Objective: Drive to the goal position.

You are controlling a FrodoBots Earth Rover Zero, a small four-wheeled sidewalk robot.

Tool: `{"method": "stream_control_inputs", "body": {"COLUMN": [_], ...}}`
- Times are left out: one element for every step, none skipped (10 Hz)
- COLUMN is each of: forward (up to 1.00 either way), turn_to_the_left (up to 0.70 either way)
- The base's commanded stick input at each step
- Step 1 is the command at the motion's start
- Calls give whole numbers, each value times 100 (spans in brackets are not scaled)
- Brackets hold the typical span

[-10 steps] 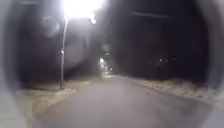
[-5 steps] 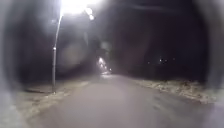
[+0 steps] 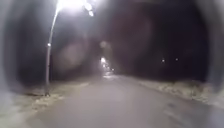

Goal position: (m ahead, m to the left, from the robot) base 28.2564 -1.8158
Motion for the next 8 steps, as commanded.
{"method": "stream_control_inputs", "body": {"forward": [100, 100, 100, 100, 100, 100, 100, 100], "turn_to_the_left": [8, 8, 8, 8, 8, 8, 7, 6]}}
